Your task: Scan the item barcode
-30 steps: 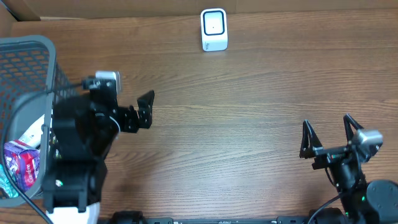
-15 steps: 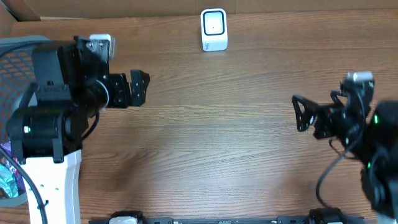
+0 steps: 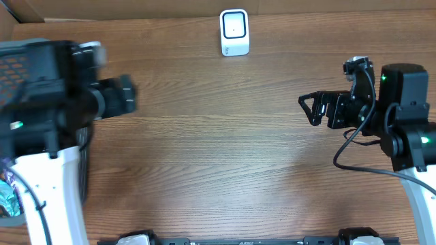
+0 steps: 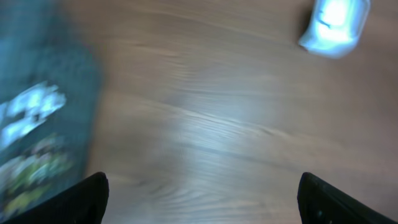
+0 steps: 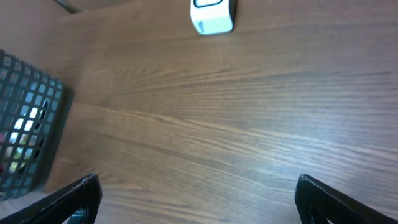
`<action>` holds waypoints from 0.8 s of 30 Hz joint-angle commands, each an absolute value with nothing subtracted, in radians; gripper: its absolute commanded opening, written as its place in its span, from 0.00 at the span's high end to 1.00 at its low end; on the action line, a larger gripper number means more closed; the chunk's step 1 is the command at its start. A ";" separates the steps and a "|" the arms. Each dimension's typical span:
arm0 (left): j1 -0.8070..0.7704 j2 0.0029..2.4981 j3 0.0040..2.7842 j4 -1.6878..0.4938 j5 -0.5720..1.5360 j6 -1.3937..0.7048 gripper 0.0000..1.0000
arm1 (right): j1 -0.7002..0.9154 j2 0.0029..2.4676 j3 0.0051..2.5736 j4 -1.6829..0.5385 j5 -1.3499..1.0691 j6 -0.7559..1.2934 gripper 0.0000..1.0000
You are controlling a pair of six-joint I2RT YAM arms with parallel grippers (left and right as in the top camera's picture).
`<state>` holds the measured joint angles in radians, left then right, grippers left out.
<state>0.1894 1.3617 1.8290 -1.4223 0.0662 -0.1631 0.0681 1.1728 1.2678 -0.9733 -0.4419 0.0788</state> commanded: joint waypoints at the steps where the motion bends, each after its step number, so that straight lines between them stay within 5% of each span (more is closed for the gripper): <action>1: 0.347 1.353 1.911 -1.456 -0.028 -0.290 0.11 | 0.072 1.182 1.291 -0.980 -0.472 0.076 0.00; 8: 0.656 1.411 1.879 -1.460 -0.059 -0.388 0.08 | 0.072 1.186 1.290 -1.005 -0.472 0.076 0.00; 10: 0.711 1.455 1.879 -1.459 -0.060 -0.402 0.00 | 0.072 1.186 1.290 -1.005 -0.472 0.076 0.00; 24: 0.865 1.720 1.868 -1.513 -0.064 -0.424 0.00 | 0.072 1.186 1.290 -1.036 -0.446 0.069 0.00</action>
<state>0.8471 1.6875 1.8805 -1.5124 -0.0505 -0.3946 0.0681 1.1877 1.2678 -1.0367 -0.4583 0.0776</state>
